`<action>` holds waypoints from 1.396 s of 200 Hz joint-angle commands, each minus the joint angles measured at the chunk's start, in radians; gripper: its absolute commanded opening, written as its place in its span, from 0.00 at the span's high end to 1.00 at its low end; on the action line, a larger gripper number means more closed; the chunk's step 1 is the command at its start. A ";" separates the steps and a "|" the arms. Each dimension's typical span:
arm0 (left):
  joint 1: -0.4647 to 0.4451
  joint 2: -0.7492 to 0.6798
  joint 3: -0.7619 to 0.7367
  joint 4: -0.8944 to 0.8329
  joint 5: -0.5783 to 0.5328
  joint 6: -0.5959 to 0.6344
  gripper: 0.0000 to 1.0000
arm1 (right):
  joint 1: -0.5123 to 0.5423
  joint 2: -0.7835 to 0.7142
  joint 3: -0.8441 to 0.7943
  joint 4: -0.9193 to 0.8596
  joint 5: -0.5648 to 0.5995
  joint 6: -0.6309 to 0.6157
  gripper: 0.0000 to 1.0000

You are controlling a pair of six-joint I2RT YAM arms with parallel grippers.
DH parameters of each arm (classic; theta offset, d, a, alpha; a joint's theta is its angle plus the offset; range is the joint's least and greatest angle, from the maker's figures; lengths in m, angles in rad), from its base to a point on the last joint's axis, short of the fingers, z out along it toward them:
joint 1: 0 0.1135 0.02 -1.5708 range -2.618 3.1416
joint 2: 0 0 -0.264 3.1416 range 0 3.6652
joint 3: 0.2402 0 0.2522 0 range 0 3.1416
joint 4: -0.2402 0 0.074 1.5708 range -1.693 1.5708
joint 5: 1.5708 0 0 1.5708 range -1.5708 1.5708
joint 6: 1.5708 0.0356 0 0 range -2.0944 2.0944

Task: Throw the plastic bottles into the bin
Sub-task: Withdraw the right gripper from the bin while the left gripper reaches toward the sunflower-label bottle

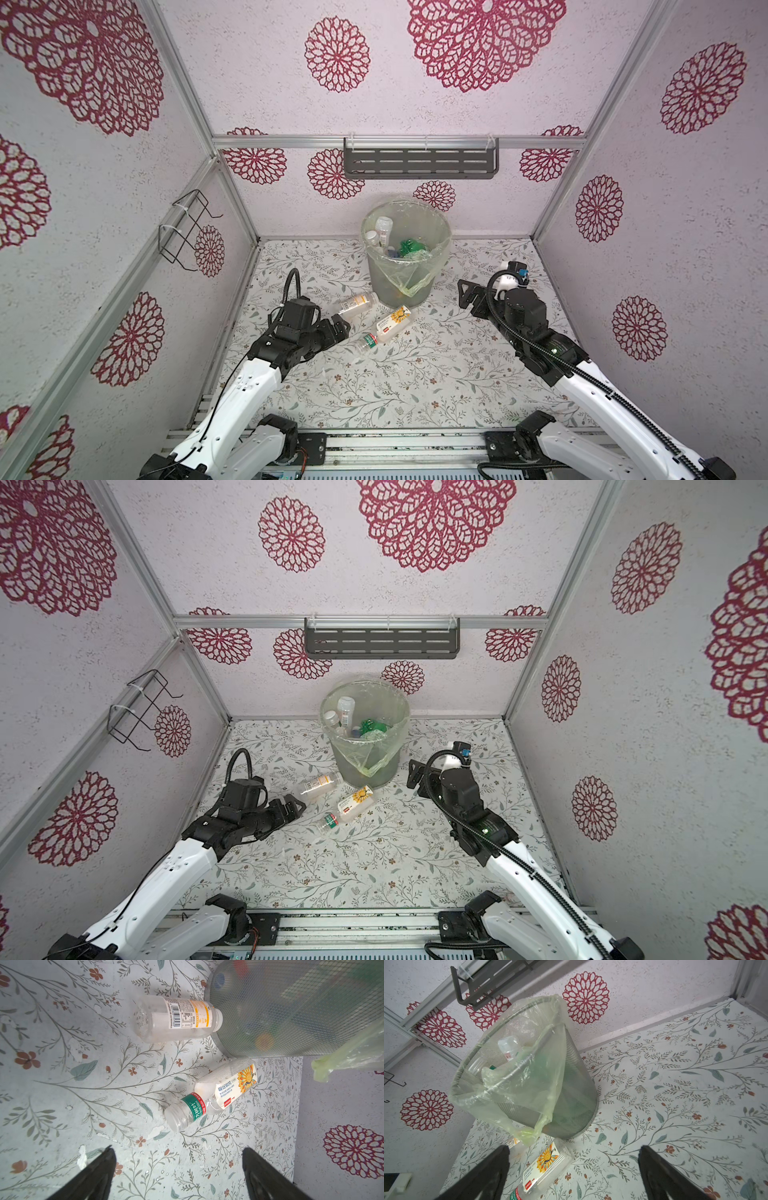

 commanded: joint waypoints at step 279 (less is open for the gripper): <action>-0.319 0.424 0.279 0.109 -0.194 0.212 0.03 | -0.073 -0.029 -0.247 0.079 -0.178 -0.017 0.01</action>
